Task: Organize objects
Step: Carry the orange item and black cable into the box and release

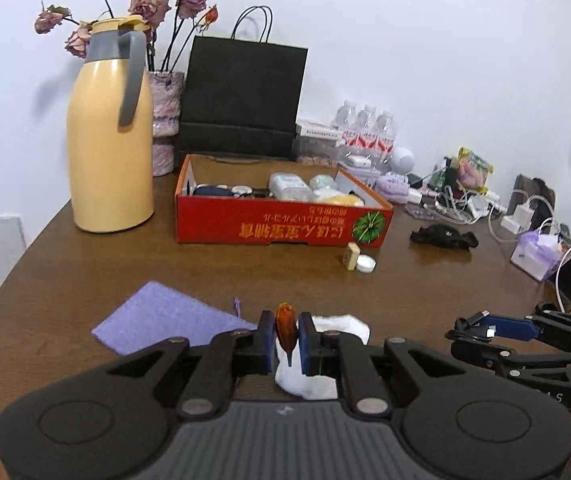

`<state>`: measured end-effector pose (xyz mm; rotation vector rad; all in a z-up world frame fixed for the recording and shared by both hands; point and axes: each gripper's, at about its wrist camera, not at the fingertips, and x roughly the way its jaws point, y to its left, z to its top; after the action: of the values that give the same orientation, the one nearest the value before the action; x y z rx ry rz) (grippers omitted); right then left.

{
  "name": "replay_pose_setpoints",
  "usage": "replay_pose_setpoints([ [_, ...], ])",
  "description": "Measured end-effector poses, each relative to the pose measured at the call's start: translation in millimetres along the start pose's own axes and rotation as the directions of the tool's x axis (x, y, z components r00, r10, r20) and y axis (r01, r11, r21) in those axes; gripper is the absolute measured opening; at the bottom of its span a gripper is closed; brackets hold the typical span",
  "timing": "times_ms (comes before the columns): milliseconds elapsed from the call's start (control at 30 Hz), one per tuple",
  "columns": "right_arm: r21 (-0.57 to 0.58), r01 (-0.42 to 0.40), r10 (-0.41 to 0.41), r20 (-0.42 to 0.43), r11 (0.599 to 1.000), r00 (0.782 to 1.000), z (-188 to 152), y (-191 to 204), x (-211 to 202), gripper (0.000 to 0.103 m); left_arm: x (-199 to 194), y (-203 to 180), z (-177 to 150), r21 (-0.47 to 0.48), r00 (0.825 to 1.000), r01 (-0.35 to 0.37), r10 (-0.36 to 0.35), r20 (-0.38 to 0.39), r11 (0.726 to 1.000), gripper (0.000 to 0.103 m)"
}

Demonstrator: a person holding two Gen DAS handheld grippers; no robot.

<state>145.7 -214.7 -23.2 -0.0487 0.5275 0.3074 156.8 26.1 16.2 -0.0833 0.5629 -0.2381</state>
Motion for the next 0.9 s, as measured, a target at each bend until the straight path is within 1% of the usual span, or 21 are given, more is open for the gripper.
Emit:
replay_pose_setpoints([
  [67,-0.021,-0.012,0.013,0.006,1.000,1.000,12,-3,8,0.054,8,5,15,0.021,1.000,0.019,-0.019,0.012,1.000,0.011],
  [133,-0.077,-0.001,0.004,0.037,0.997,0.999,31,-6,19,0.054,17,10,41,0.056,0.999,0.020,-0.022,0.029,0.998,0.011],
  [233,-0.188,0.015,0.005,0.104,0.982,0.995,77,-14,50,0.054,36,17,90,0.121,0.996,0.044,-0.053,0.072,0.992,0.011],
  [300,-0.232,0.014,0.015,0.123,0.973,0.992,110,-24,81,0.054,69,22,127,0.164,0.996,0.025,-0.039,0.081,0.986,0.011],
  [333,-0.249,0.014,0.015,0.114,0.968,0.993,130,-29,105,0.054,89,24,141,0.188,0.997,0.007,-0.022,0.074,0.982,0.011],
  [367,-0.261,0.014,0.014,0.104,0.965,0.994,144,-32,127,0.054,118,27,157,0.204,0.998,-0.020,0.007,0.066,0.979,0.011],
  [433,-0.287,0.001,0.018,0.062,0.958,0.998,170,-37,182,0.054,174,33,181,0.194,1.000,-0.030,0.029,0.006,0.981,0.011],
  [500,-0.314,-0.012,0.010,-0.006,0.949,1.000,188,-37,240,0.054,224,39,200,0.141,0.997,-0.059,0.065,-0.039,0.988,0.011],
  [533,-0.316,-0.020,0.007,-0.043,0.948,0.999,198,-37,270,0.055,246,43,208,0.122,0.996,-0.054,0.061,-0.059,0.991,0.011],
  [567,-0.321,-0.020,0.000,-0.062,0.947,0.998,203,-36,291,0.055,269,48,213,0.114,0.997,-0.044,0.051,-0.064,0.993,0.011],
  [600,-0.323,-0.016,-0.007,-0.072,0.946,0.997,207,-35,310,0.055,291,53,216,0.096,0.997,-0.059,0.065,-0.052,0.994,0.012],
  [633,-0.324,-0.014,-0.014,-0.082,0.946,0.997,210,-33,329,0.056,310,58,218,0.078,0.994,-0.089,0.093,-0.054,0.993,0.011],
  [667,-0.335,-0.020,-0.017,-0.106,0.942,0.994,210,-30,348,0.057,334,64,220,0.070,0.989,-0.104,0.111,-0.100,0.992,0.011],
  [700,-0.341,-0.028,-0.019,-0.134,0.940,0.991,210,-29,366,0.062,351,69,220,0.051,0.984,-0.098,0.105,-0.146,0.994,0.013],
  [733,-0.345,-0.029,-0.026,-0.151,0.938,0.988,210,-28,380,0.070,366,74,221,0.033,0.978,-0.088,0.092,-0.186,0.996,0.019],
  [767,-0.362,-0.020,-0.052,-0.186,0.932,0.981,211,-26,392,0.074,379,79,221,0.016,0.972,-0.080,0.082,-0.221,0.997,0.021],
  [800,-0.357,-0.015,-0.051,-0.174,0.934,0.983,212,-28,393,0.075,384,82,220,0.000,0.968,-0.083,0.081,-0.236,0.997,0.024],
  [833,-0.343,-0.017,-0.039,-0.156,0.939,0.987,215,-31,391,0.079,385,86,220,-0.016,0.969,-0.086,0.080,-0.235,0.996,0.027],
  [900,-0.289,-0.052,0.005,-0.164,0.956,0.986,220,-41,383,0.082,378,91,222,-0.035,0.973,-0.085,0.076,-0.220,0.996,0.035],
])
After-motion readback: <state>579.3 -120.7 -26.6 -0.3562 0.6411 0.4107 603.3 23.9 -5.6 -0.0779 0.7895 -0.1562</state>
